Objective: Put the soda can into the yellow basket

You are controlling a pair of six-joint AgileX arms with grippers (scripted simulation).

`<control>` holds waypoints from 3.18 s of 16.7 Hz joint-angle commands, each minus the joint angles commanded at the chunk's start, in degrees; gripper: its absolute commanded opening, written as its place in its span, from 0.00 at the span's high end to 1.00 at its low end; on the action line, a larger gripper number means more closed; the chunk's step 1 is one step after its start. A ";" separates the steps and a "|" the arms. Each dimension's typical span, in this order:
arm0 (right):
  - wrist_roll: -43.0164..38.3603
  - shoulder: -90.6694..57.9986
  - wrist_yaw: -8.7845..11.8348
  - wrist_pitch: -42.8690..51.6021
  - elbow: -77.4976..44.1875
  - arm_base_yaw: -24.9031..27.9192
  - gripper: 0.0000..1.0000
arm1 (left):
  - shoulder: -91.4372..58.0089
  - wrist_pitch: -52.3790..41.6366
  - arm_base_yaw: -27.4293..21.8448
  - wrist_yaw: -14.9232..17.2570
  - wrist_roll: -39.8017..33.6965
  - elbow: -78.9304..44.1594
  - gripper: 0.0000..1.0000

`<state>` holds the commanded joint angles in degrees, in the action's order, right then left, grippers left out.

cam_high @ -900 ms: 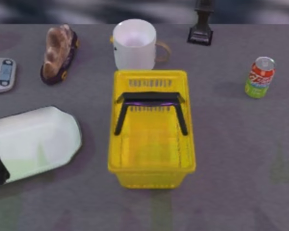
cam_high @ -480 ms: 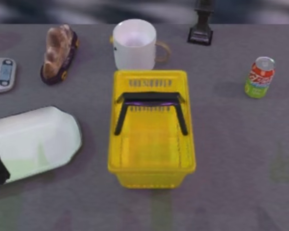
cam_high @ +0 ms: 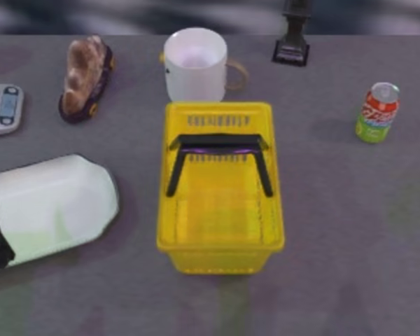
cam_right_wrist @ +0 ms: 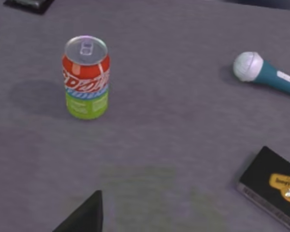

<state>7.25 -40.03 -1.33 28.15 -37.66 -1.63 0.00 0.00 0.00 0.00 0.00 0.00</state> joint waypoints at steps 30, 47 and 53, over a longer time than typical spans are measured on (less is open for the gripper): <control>29.15 -106.97 4.30 50.74 -102.59 7.36 0.00 | 0.00 0.00 0.00 0.00 0.00 0.00 0.00; 28.80 -107.73 4.31 40.50 -93.26 8.03 0.38 | 0.00 0.00 0.00 0.00 0.00 0.00 0.00; 28.80 -107.73 4.31 40.50 -93.26 8.03 0.83 | 0.00 0.00 0.00 0.00 0.00 0.00 0.00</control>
<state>36.04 -147.77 2.98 68.65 -130.92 6.40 0.00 0.00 0.00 0.00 0.00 0.00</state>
